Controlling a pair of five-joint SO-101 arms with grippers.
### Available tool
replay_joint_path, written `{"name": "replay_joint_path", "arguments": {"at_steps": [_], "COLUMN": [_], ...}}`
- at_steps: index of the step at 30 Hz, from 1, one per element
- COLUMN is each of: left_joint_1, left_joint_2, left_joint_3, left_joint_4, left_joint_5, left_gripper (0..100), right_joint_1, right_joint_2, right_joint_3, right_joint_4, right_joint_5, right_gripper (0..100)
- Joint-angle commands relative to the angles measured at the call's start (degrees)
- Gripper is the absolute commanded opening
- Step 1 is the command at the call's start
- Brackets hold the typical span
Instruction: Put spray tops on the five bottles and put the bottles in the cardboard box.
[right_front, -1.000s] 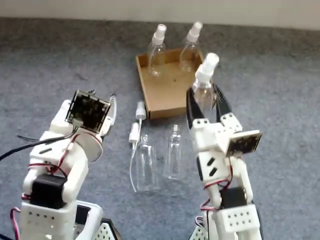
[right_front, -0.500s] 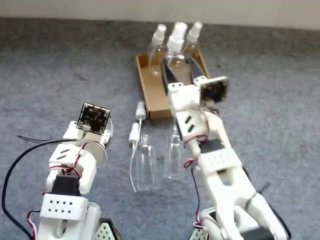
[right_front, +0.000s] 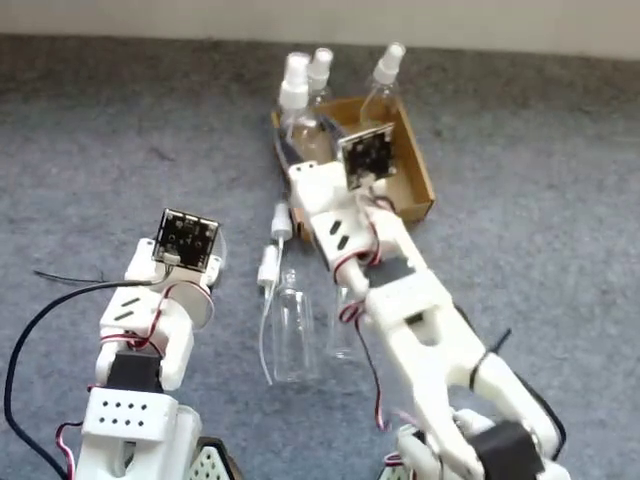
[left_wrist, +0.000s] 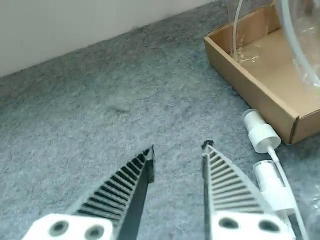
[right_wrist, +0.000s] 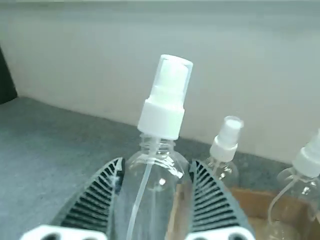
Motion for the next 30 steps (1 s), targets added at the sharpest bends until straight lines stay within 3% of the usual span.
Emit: {"name": "replay_joint_path", "arguments": {"at_steps": [1, 10, 16, 30], "left_joint_1": [5.7, 14.6, 19.9, 19.7], "left_joint_2": [-1.2, -0.9, -1.3, -1.4], "left_joint_3": [-3.6, -12.1, -13.2, -23.1], "left_joint_4": [-0.6, 5.5, 6.9, 18.6], "left_joint_5": [0.4, 0.6, 0.6, 0.4], "left_gripper": [25, 28, 28, 28], "right_joint_1": [-3.4, -5.2, -5.2, -2.7], "right_joint_2": [-11.2, -25.4, -26.4, -26.3], "right_joint_3": [0.7, 0.9, 1.4, 1.0], "right_joint_4": [6.9, 27.1, 27.6, 27.4], "right_joint_5": [-0.7, -0.7, -0.7, -0.4], "right_gripper": [0.5, 0.5, 0.5, 0.5]}}
